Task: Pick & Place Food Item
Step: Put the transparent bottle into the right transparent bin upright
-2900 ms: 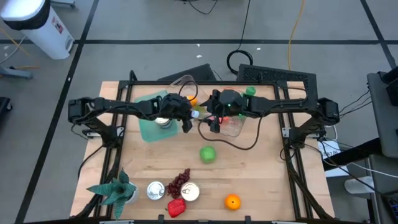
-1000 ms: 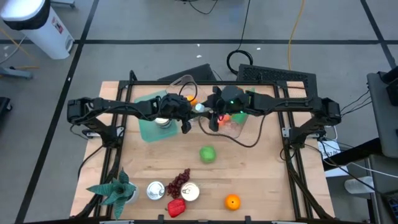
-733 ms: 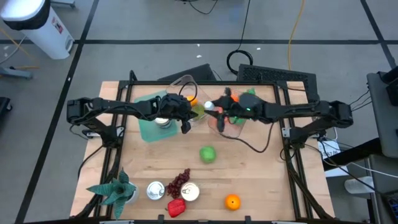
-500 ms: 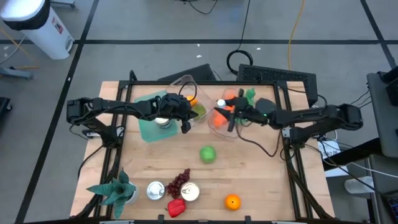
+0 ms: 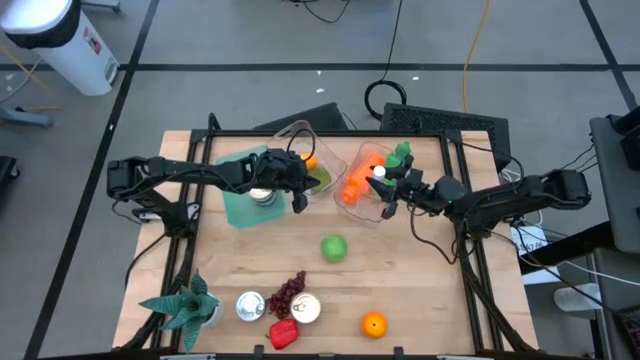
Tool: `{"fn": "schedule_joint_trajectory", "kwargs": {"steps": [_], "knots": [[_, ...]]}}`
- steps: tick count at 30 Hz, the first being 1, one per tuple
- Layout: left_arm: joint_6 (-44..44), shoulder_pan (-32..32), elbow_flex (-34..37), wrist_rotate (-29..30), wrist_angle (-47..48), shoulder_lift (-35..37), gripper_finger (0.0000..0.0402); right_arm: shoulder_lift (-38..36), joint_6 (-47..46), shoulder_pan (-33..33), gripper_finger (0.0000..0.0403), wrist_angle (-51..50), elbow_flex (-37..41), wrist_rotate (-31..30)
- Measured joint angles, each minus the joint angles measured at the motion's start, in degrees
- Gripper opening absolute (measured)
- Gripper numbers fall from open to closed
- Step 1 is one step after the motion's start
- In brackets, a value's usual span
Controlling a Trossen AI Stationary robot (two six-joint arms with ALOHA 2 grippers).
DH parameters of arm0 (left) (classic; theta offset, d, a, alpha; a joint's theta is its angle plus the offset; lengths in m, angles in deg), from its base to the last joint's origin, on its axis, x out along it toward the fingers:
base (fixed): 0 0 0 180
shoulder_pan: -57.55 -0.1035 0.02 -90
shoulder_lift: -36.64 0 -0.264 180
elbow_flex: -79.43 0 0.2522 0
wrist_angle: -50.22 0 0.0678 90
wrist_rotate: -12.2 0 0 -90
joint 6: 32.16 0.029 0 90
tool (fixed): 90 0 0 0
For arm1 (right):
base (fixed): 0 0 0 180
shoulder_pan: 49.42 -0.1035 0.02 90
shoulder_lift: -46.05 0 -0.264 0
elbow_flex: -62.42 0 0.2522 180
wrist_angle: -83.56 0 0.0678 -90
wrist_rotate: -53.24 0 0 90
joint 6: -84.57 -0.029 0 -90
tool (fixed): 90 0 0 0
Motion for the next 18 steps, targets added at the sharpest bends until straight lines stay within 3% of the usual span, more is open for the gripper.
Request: {"fn": "schedule_joint_trajectory", "kwargs": {"steps": [11, 18], "knots": [[0.1, 0.0, 0.0, 0.0, -1.3, 0.0, 0.0004, -0.1, -0.7, 0.0, 0.0139, -1.3, 1.3, -1.2], [0.1, 0.0, 0.0, 0.0, -1.1, 0.0, 0.0028, 0.0, -2.3, 0.0, 0.0204, -2.6, 1.4, -1.2]]}}
